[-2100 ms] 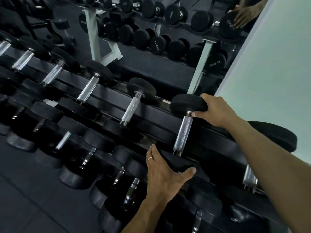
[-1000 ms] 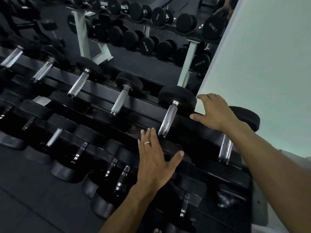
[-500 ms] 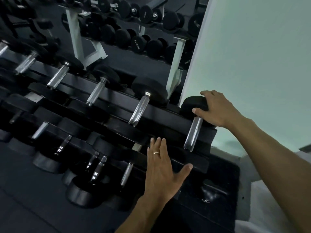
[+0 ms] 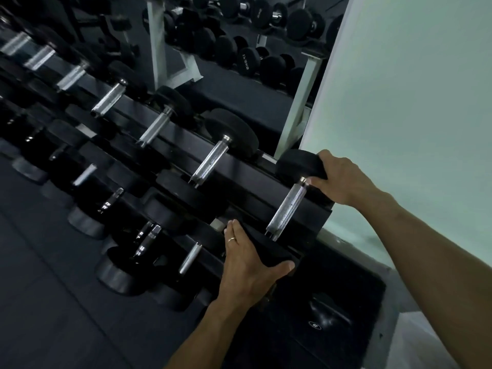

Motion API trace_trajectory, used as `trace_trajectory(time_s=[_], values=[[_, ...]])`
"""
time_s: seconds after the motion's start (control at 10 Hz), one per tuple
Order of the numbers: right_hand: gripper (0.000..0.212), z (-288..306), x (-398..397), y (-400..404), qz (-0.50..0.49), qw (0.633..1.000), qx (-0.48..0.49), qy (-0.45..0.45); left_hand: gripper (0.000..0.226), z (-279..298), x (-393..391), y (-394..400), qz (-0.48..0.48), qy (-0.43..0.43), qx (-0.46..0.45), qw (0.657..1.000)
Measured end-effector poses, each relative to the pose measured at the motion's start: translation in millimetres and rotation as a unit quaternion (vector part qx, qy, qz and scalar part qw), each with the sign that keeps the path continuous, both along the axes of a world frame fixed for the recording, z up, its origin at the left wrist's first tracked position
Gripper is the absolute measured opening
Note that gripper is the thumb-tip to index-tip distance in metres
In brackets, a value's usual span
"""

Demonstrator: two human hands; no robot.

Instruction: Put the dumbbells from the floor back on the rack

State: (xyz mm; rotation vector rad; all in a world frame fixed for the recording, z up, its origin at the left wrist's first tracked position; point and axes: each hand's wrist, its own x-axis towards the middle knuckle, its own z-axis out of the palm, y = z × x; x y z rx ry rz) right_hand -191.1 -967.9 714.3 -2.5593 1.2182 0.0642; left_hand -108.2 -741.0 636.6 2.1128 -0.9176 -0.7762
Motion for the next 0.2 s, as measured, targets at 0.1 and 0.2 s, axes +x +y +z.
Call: trace_trajectory(time_s=[0.1, 0.2], values=[[0.04, 0.9, 0.9, -1.1, -0.003, 1.0, 0.015, 0.01, 0.134, 2.2, 0.6, -2.2, -0.001, 0.008, 0.011, 1.0], [0.052, 4.6, -3.5, 0.9, -0.003, 0.999, 0.037, -0.036, 0.134, 9.7, 3.8, -0.6, -0.007, 0.006, 0.034, 0.999]])
